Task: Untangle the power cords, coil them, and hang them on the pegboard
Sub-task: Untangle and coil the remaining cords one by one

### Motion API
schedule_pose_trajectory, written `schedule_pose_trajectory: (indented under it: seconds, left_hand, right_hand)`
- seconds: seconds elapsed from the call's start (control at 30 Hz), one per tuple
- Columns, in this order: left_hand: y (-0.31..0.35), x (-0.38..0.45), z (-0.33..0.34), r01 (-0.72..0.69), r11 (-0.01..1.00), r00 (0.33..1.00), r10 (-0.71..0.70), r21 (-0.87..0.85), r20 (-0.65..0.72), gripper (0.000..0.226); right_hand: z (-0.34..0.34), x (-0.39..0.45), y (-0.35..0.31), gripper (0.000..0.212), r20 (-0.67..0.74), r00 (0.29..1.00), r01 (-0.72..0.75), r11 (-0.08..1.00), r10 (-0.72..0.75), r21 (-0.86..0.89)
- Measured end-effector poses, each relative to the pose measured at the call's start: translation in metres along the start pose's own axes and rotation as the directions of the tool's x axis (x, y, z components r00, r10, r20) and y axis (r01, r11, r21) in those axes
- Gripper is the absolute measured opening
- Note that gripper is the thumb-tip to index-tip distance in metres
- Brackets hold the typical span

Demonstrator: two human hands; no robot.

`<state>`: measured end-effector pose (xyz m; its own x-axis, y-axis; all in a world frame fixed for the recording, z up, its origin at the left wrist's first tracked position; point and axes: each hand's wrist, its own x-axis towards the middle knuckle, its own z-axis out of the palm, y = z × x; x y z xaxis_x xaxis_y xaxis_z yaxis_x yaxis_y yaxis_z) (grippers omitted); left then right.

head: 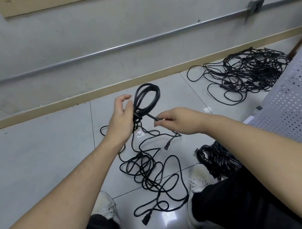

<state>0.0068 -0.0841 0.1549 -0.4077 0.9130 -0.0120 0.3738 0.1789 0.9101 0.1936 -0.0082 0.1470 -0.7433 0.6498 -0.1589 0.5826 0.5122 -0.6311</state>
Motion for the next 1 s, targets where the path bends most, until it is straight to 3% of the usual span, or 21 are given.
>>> schedule_pose_trajectory:
  seconds: [0.13,0.23,0.3,0.37,0.43,0.53,0.63,0.73,0.83,0.93,1.0]
  left_hand:
    - [-0.019,0.014,-0.007,0.066,0.97,0.998,-0.059,0.233,-0.037,0.031]
    - [-0.023,0.014,-0.009,0.023,0.883,1.0,-0.018,0.469,-0.014,0.036]
    - [-0.025,0.014,-0.008,-0.031,0.786,0.999,0.022,0.618,0.023,0.038]
    - [-0.022,0.011,-0.004,-0.101,0.679,0.994,0.043,0.727,0.097,0.038]
    - [-0.017,0.004,0.001,-0.178,0.617,0.978,0.024,0.767,0.207,0.039]
    - [-0.012,-0.004,0.002,-0.247,0.682,0.922,-0.053,0.688,0.383,0.037]
    - [-0.01,-0.006,0.002,-0.365,0.759,0.873,0.079,0.538,0.481,0.046]
    - [-0.004,-0.01,0.007,-0.489,0.659,0.835,0.165,0.571,0.524,0.066]
    - [-0.003,-0.013,0.016,-0.538,0.575,0.822,0.193,0.616,0.536,0.066]
    - [-0.007,-0.016,0.02,-0.508,0.678,0.836,0.242,0.531,0.492,0.059]
    - [-0.006,-0.017,0.02,-0.453,0.75,0.867,0.245,0.482,0.434,0.053]
  right_hand:
    - [0.004,-0.004,-0.017,0.03,-0.007,0.991,0.116,0.896,-0.132,-0.428]
    - [-0.003,-0.006,-0.024,0.027,-0.13,0.972,0.097,0.84,-0.195,-0.533]
    - [-0.005,-0.006,-0.028,0.022,-0.181,0.97,0.043,0.847,-0.162,-0.529]
    - [-0.003,-0.007,-0.032,0.013,-0.174,0.979,0.015,0.891,-0.105,-0.454]
    - [-0.007,-0.009,-0.03,0.012,-0.155,0.988,-0.014,0.968,-0.026,-0.252]
    - [-0.021,-0.013,-0.017,0.032,-0.189,0.979,-0.068,0.997,0.073,0.033]
    - [-0.028,-0.019,-0.007,0.039,-0.253,0.958,-0.057,0.957,0.131,0.283]
    - [-0.027,-0.02,-0.004,0.043,-0.277,0.951,-0.025,0.928,0.136,0.372]
    - [-0.021,-0.016,0.0,0.044,-0.259,0.96,0.014,0.902,0.109,0.431]
    - [-0.013,-0.01,-0.001,0.043,-0.252,0.958,0.019,0.849,0.135,0.529]
    - [-0.011,-0.007,-0.003,0.057,-0.204,0.959,-0.045,0.816,0.196,0.576]
